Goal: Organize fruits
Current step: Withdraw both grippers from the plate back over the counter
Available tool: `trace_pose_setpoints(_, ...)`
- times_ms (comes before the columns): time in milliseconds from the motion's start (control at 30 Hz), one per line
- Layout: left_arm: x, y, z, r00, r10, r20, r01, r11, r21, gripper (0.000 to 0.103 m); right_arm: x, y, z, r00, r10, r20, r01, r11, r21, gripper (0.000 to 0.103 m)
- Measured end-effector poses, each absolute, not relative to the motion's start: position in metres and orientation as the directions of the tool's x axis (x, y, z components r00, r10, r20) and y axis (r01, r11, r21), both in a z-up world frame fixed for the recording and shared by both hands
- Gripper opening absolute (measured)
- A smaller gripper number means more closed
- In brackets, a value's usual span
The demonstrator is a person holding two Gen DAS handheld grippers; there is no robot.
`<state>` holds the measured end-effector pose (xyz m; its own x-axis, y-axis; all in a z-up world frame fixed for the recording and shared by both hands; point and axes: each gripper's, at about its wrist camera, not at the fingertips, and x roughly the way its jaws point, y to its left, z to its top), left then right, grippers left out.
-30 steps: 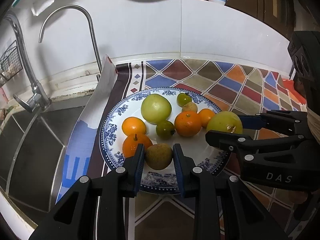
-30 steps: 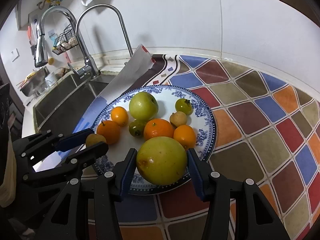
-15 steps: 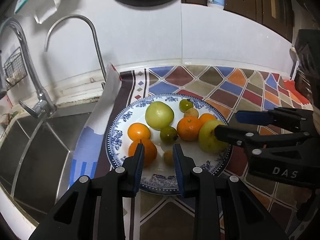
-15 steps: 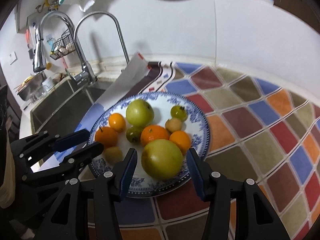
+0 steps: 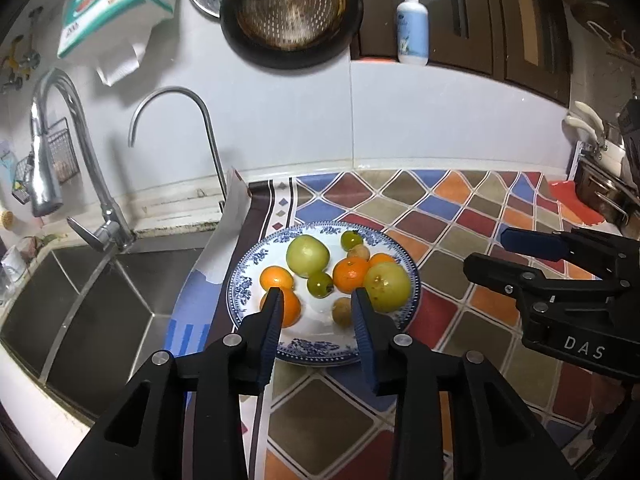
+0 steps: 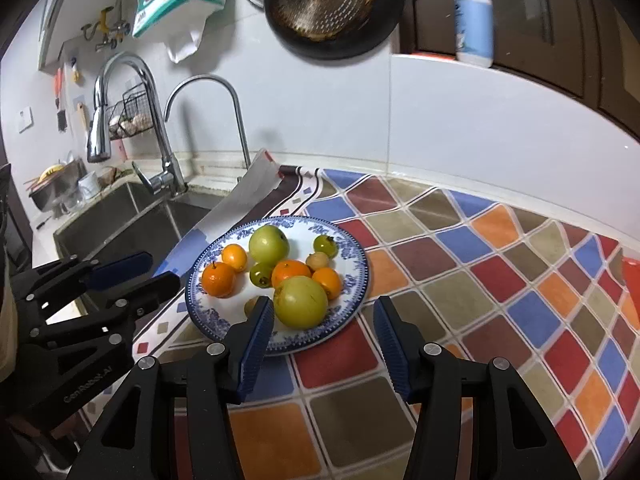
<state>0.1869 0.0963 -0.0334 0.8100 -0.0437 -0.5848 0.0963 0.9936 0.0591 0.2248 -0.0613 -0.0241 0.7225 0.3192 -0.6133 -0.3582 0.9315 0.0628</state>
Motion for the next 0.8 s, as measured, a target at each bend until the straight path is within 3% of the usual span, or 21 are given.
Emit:
trace_pose_setpoints(267, 0.159, 0.087, -0.017, 0.832, -0.038, -0.553, 0.081, 0.995, 0.054, 0.048, 0.189, -0.080, -0.008, 0.767, 0.280, -0.577, -0.305, 0.951, 0.056, 0.060)
trace_pose_setpoints(500, 0.133, 0.076, -0.005, 0.858, -0.028, -0.512, 0.071, 0.995, 0.065, 0.064, 0.160, -0.101, 0.003, 0.795, 0.230, -0.561, -0.243, 0.969, 0.053, 0.072)
trace_pose_setpoints(800, 0.102, 0.056, 0.011, 0.879, -0.043, -0.474, 0.087, 0.994, 0.071, 0.086, 0.125, -0.128, 0.016, 0.823, 0.199, -0.532, -0.201, 0.978, 0.054, 0.078)
